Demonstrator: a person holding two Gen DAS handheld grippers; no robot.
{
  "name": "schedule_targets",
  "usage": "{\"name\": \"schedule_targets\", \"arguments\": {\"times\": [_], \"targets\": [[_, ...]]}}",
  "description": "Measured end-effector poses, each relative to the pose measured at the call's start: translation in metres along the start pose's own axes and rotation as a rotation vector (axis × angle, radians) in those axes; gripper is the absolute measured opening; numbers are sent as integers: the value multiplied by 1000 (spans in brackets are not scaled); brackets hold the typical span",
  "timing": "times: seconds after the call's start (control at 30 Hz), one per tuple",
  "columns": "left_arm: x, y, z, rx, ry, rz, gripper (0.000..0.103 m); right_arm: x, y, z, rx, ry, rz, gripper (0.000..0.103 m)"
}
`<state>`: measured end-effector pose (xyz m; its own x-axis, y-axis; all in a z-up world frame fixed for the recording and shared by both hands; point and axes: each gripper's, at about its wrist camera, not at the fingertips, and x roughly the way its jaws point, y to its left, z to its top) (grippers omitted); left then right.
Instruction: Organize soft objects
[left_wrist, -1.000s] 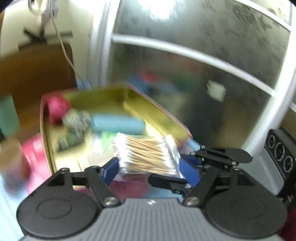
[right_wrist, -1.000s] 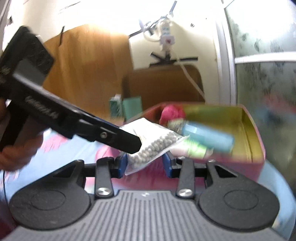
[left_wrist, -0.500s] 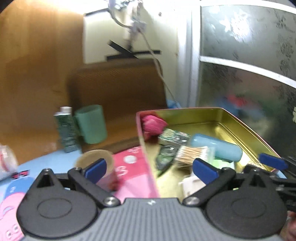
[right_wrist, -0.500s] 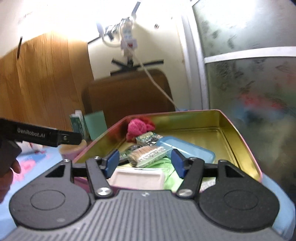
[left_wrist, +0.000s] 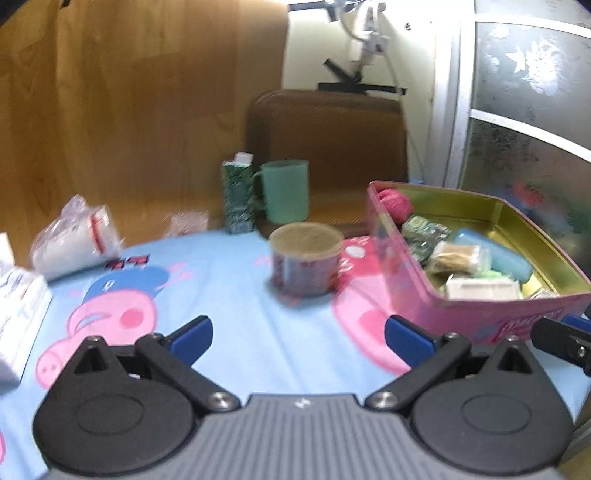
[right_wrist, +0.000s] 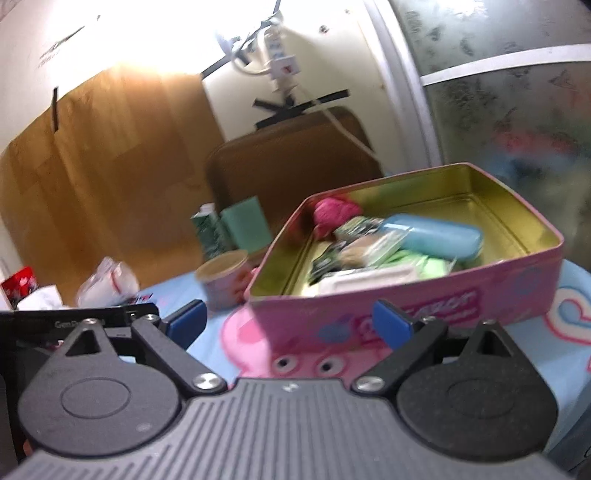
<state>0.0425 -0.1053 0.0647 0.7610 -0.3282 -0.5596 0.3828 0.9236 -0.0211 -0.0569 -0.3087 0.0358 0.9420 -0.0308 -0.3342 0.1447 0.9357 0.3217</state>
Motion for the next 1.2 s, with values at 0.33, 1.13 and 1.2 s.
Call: {"name": "schedule_targets", "arguments": {"times": [0.33,1.13,1.2], "targets": [[-10,18,-20,-8,-55,77,103,5,27,-8,-23,45,1,100],[-31,-17,-27,141,-64,13,103,-1,18,-15,126,83,4,103],[-32,-21,-28,162,-53,-14,103,-4,20,-17,130,80,0,103]]}}
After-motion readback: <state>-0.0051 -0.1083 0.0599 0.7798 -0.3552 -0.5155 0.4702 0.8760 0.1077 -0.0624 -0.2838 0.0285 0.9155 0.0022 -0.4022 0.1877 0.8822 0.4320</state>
